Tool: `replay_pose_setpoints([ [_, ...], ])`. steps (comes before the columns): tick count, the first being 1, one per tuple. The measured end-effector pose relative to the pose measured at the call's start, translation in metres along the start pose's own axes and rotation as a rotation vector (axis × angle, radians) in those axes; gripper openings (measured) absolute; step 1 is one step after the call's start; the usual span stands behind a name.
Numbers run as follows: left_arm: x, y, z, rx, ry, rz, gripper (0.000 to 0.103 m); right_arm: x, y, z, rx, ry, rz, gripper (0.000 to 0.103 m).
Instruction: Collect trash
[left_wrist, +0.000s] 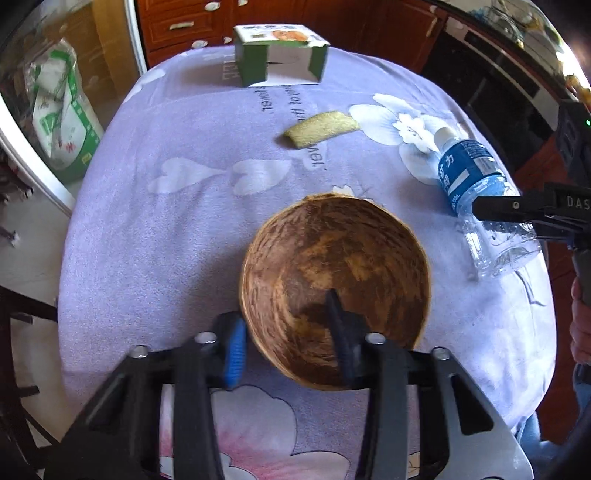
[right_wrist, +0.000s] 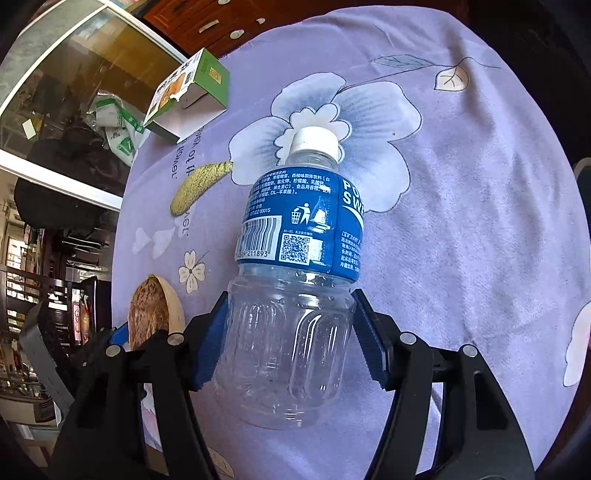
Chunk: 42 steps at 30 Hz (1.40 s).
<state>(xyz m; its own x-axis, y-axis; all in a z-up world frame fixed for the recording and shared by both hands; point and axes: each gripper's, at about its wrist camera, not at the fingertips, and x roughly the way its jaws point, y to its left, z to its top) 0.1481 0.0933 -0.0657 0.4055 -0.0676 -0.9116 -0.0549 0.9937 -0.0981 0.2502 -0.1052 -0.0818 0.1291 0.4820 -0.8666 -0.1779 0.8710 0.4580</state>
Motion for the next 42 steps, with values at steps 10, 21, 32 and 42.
replay_pose_setpoints([
  [10,-0.001,-0.018,-0.002,0.008,0.015,-0.007,0.024,0.011,0.000,0.004,-0.029,0.013,-0.006,0.063],
  [21,-0.025,-0.047,0.010,0.021,-0.062,0.041,0.006,-0.019,-0.032,-0.008,0.042,-0.036,0.130,0.063],
  [32,-0.033,-0.131,0.034,0.156,-0.087,0.044,0.006,-0.086,-0.105,-0.024,0.158,-0.161,0.192,0.063],
  [42,-0.032,-0.238,0.068,0.320,-0.097,0.001,0.006,-0.150,-0.205,-0.050,0.322,-0.331,0.202,0.063],
])
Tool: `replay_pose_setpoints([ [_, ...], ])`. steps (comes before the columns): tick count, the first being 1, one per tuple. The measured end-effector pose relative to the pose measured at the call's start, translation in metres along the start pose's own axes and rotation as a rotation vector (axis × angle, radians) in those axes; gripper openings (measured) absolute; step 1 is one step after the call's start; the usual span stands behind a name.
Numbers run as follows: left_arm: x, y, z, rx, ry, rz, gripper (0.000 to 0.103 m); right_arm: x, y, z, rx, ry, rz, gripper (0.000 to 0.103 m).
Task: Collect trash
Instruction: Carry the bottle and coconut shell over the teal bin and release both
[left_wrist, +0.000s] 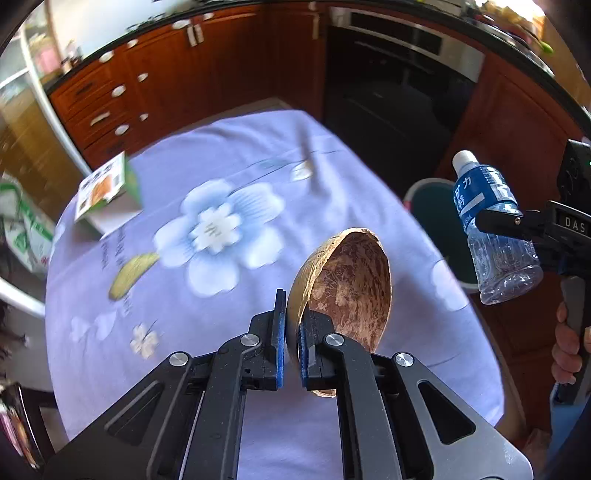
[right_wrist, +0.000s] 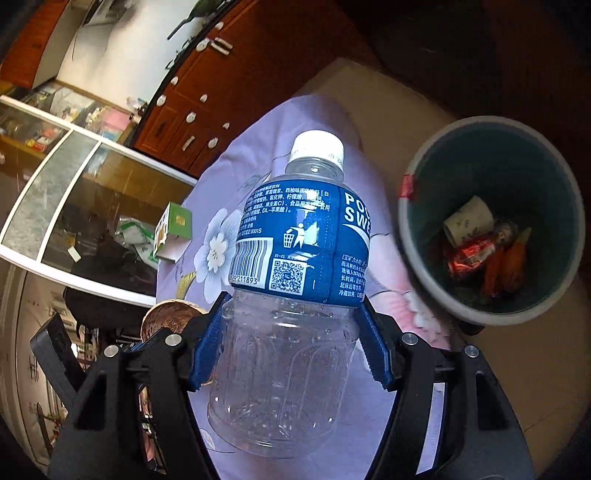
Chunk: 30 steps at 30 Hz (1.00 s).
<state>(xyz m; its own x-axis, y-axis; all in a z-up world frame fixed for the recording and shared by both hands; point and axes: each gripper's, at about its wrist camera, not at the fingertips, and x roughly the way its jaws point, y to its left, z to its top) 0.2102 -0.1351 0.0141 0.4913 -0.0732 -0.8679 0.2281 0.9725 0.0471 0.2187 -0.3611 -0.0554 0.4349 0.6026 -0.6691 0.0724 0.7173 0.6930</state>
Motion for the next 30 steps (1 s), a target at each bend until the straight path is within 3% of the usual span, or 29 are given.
replay_pose_setpoints([
  [10,0.050,-0.121,0.063,0.173,0.037,-0.103,0.006,-0.077,-0.102,0.019,0.158,-0.177,-0.109,0.063],
  [16,0.098,-0.179,0.078,0.254,0.095,-0.134,0.007,-0.085,-0.142,0.024,0.228,-0.190,-0.161,0.063],
  [25,0.160,-0.209,0.077,0.313,0.211,-0.148,0.013,-0.062,-0.165,0.034,0.249,-0.145,-0.200,0.063],
  [30,0.165,-0.205,0.073,0.315,0.218,-0.170,0.027,-0.045,-0.164,0.040,0.244,-0.122,-0.208,0.063],
])
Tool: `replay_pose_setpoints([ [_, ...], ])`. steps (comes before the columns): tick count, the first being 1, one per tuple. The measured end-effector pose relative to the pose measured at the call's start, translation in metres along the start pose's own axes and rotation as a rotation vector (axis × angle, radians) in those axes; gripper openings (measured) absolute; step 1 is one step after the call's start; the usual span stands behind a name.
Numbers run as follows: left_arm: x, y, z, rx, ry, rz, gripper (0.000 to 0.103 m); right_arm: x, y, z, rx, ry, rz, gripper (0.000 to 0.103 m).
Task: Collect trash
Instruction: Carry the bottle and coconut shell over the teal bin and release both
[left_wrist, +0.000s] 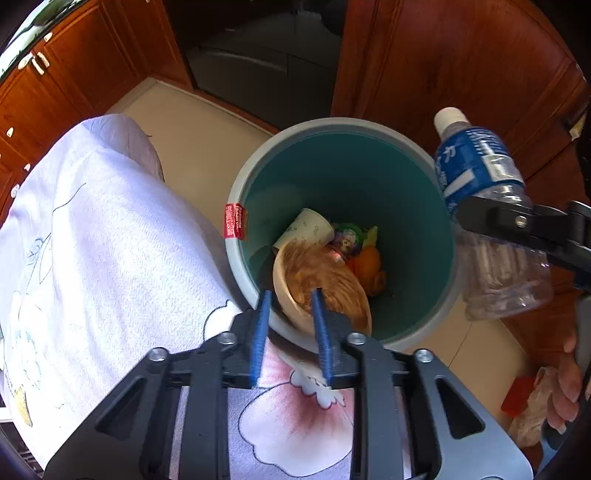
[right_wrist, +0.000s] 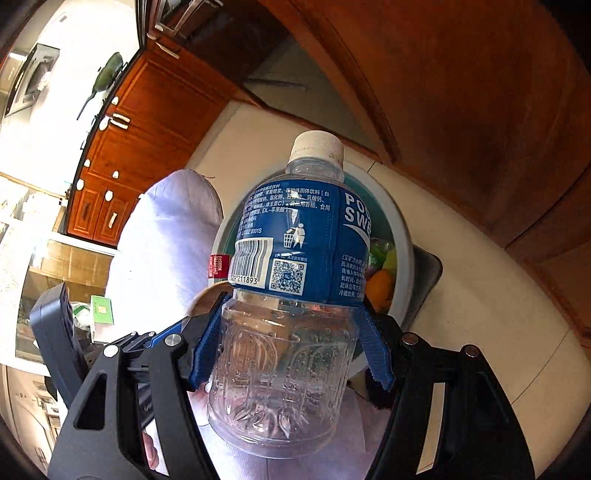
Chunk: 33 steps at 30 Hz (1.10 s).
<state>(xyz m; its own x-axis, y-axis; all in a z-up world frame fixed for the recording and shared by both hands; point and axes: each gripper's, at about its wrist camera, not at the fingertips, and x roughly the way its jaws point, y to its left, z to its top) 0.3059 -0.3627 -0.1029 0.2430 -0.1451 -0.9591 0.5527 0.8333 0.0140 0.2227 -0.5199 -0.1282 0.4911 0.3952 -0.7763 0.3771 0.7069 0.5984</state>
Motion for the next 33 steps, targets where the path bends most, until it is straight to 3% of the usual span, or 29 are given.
replay_pose_setpoints([
  [3,-0.005,0.007,-0.006,-0.016,-0.009,-0.020,0.029,0.004,0.002,-0.003,-0.010,0.007,-0.010,0.063],
  [9,-0.024,0.016,-0.021,-0.049,-0.046,-0.051,0.046,0.013,0.013,-0.005,-0.049,0.004,-0.063,0.063],
  [14,-0.041,0.028,-0.036,-0.094,-0.084,-0.076,0.082,0.021,0.014,-0.006,-0.045,0.006,-0.104,0.065],
  [17,-0.046,0.037,-0.043,-0.121,-0.098,-0.083,0.090,0.023,0.012,-0.008,-0.019,0.004,-0.114,0.073],
  [33,-0.085,0.074,-0.086,-0.235,-0.136,-0.120,0.094,0.011,0.031,-0.027,-0.003,0.030,-0.124,0.085],
])
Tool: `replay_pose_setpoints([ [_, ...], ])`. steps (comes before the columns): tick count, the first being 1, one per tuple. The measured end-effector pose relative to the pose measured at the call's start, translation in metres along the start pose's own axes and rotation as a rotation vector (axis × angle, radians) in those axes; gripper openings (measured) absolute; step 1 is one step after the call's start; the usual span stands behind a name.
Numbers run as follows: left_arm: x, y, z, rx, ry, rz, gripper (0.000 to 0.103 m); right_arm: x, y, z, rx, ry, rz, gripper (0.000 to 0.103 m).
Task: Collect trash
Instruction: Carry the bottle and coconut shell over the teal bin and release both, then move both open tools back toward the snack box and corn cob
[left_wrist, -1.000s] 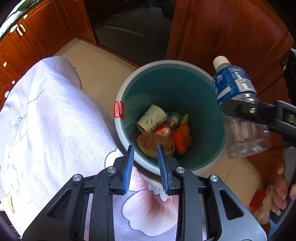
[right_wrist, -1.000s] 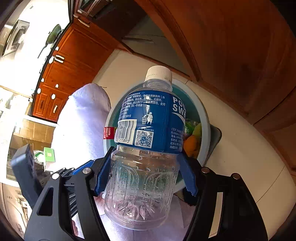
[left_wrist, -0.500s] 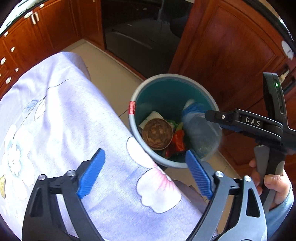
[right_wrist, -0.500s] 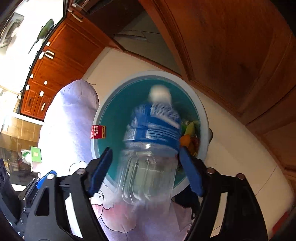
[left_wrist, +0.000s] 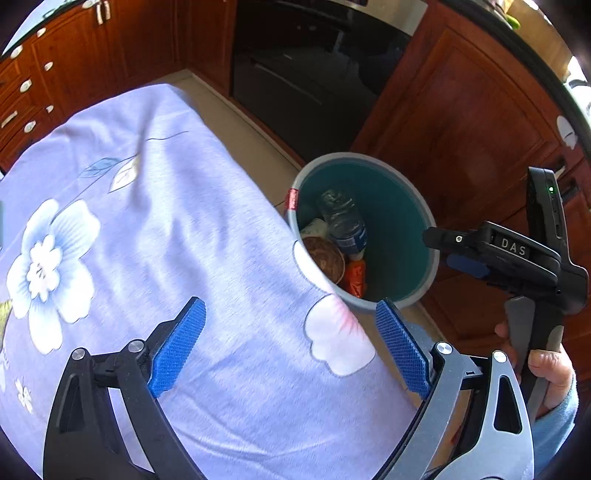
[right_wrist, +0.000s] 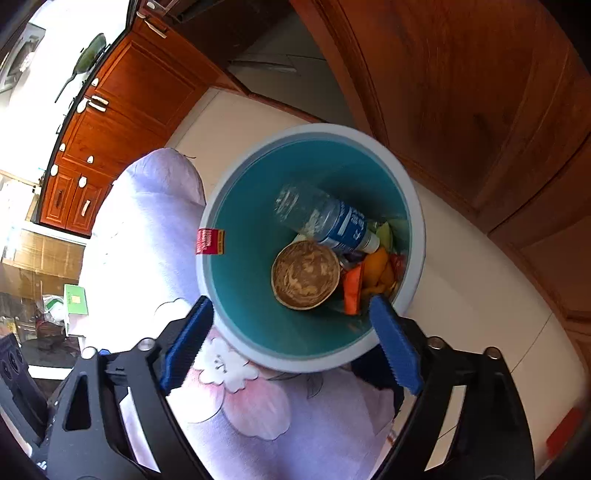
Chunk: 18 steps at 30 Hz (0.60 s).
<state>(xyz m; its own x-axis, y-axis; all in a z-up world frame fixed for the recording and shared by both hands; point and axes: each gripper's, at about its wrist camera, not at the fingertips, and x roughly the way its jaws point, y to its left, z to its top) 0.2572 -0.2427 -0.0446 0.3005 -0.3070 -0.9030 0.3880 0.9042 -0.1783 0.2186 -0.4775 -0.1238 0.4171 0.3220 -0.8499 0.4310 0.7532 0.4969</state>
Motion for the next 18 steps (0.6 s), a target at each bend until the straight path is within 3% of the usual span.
replay_pose_setpoints([
  [8,-0.036,0.029,-0.033,-0.065,-0.041,0.020,0.096,-0.013,0.034,-0.021,-0.054,0.008,0.008,0.085],
  [18,-0.086,0.114,-0.079,-0.215,-0.111,0.091,0.097,-0.012,0.117,-0.056,-0.198,0.047,0.056,0.085],
])
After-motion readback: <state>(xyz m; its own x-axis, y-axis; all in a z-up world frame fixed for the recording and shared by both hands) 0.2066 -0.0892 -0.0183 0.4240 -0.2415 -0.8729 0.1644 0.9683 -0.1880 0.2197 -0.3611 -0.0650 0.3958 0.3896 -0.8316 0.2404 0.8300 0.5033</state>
